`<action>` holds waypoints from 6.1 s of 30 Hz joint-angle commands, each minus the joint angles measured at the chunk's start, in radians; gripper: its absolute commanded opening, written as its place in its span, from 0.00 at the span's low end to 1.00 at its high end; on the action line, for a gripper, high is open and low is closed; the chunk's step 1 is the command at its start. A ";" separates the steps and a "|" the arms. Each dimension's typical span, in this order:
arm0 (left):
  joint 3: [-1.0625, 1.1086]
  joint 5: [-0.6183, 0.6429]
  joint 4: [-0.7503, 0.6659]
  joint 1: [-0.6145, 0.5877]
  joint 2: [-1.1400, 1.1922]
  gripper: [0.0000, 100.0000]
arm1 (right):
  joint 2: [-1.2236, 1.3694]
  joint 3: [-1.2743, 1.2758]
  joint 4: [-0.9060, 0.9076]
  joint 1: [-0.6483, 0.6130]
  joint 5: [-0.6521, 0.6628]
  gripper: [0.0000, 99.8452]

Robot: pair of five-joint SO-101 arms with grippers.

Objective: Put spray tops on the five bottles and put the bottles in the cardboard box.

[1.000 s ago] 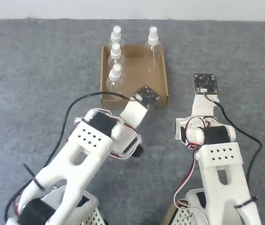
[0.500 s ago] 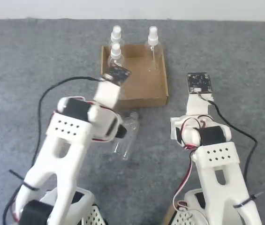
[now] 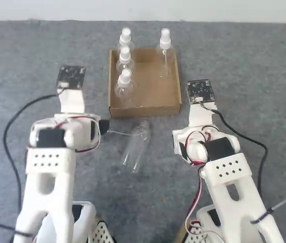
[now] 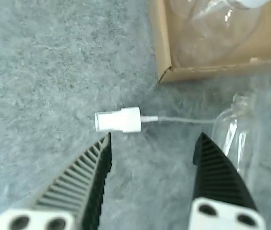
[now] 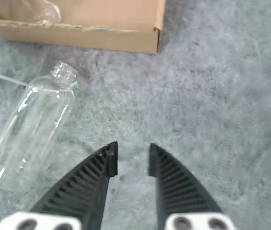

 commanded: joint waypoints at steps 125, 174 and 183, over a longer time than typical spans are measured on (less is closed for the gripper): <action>0.298 0.170 -0.281 -0.216 -0.327 0.26 | 0.763 -0.910 0.677 -0.303 -0.035 0.07; 0.291 0.213 -0.302 -0.351 -0.330 0.26 | 0.773 -0.614 0.449 -0.216 0.916 0.10; 0.291 0.213 -0.302 -0.351 -0.330 0.26 | 0.773 -0.615 0.449 -0.271 0.913 0.23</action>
